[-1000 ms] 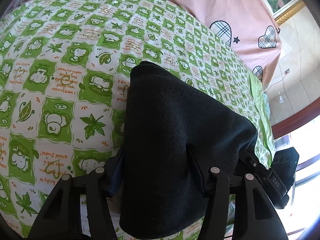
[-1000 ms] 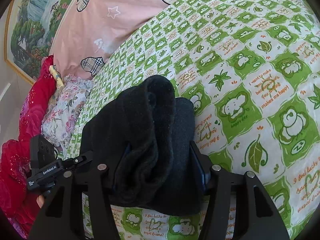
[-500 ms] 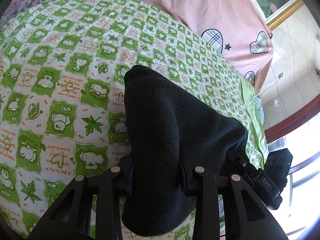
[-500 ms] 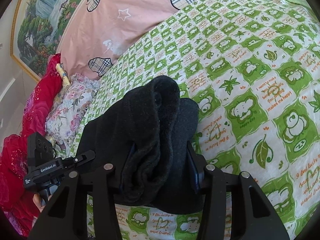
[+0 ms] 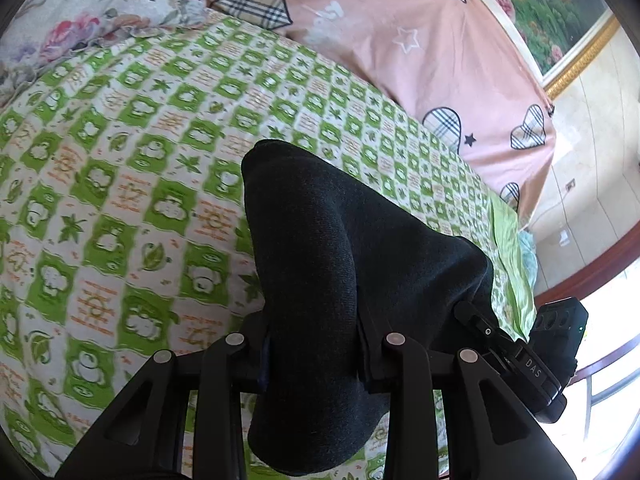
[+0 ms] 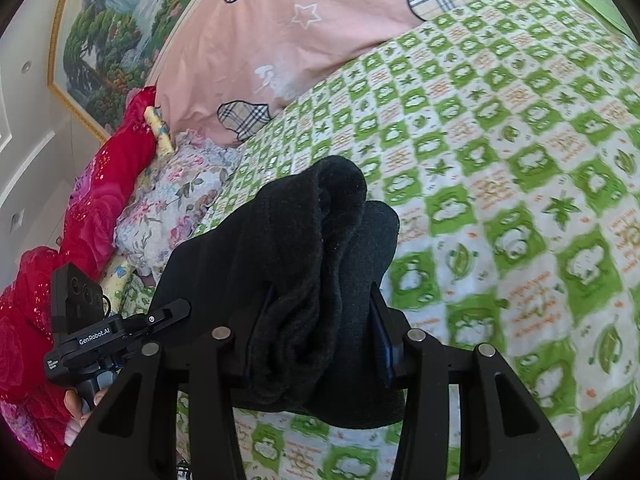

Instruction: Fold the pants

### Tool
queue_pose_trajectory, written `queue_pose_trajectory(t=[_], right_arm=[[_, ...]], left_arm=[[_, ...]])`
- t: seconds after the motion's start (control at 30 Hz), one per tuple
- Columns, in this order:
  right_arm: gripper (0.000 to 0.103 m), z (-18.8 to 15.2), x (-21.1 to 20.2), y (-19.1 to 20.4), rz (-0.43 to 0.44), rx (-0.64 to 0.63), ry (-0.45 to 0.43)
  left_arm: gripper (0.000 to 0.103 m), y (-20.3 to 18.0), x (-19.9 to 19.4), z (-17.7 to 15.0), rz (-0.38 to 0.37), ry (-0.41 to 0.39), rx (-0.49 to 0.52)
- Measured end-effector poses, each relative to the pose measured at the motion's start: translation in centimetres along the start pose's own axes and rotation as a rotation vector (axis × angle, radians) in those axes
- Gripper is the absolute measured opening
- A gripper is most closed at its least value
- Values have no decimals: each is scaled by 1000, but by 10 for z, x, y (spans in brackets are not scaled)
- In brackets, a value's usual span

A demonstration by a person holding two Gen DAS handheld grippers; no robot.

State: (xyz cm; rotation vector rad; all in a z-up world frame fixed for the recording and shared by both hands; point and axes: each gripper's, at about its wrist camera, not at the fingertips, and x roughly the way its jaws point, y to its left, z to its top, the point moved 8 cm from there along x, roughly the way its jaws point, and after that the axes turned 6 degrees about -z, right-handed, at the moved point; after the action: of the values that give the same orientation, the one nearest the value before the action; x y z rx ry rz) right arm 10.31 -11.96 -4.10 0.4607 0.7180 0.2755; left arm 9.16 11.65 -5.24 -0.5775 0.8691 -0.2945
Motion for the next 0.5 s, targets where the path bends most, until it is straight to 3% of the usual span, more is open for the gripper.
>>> queue_pose_trajectory(t=[0.5], right_arm=[[46, 34, 65, 45, 51, -109, 40]], left_arm=[[31, 38, -12, 45, 128, -74, 12]])
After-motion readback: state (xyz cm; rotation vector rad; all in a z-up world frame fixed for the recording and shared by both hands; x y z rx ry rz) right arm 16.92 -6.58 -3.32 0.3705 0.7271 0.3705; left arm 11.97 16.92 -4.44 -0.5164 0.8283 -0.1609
